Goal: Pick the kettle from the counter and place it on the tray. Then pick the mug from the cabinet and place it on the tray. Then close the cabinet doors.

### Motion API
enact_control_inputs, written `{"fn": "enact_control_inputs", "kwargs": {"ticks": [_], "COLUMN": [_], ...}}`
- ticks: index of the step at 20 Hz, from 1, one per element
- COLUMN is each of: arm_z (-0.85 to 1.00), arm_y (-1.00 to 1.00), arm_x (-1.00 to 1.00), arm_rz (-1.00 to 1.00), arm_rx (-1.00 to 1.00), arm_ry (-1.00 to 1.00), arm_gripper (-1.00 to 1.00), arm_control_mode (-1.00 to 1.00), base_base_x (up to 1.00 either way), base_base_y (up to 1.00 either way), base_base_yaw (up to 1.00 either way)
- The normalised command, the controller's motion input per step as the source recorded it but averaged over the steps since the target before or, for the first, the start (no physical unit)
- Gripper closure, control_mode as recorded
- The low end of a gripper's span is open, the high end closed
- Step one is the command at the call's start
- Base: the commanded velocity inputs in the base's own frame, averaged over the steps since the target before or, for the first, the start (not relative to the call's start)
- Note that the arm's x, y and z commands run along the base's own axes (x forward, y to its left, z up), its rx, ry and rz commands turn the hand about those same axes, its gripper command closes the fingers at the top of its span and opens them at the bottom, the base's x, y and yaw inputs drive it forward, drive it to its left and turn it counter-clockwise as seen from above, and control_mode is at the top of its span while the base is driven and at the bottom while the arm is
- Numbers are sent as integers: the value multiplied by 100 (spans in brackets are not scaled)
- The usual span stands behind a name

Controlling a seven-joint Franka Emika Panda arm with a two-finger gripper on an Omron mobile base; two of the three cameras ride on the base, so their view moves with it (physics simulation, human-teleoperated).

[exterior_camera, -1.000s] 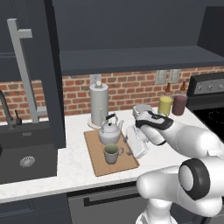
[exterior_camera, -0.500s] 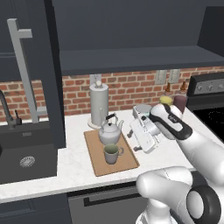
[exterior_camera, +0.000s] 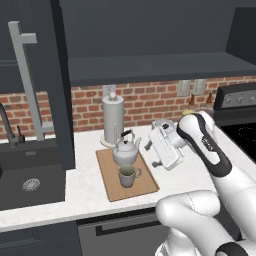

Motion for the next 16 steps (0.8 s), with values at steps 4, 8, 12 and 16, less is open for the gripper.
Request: {"fn": "enact_control_inputs", "kwargs": {"ticks": [4, 8, 12, 16], "arm_z": [52, 44, 41, 38], "arm_y": [4, 1, 0, 0], "arm_x": [-40, -41, -36, -47], "arm_rz": [0, 0, 0, 0], "arm_rx": [0, 0, 0, 0], "arm_ry": [-3, -6, -4, -12], "arm_gripper": [-100, -100, -100, -100], "arm_control_mode": [-100, -100, -100, -100], "base_base_x": [0, 0, 0, 0], "base_base_y": [0, 0, 0, 0], "base_base_yaw": [0, 0, 0, 0]}}
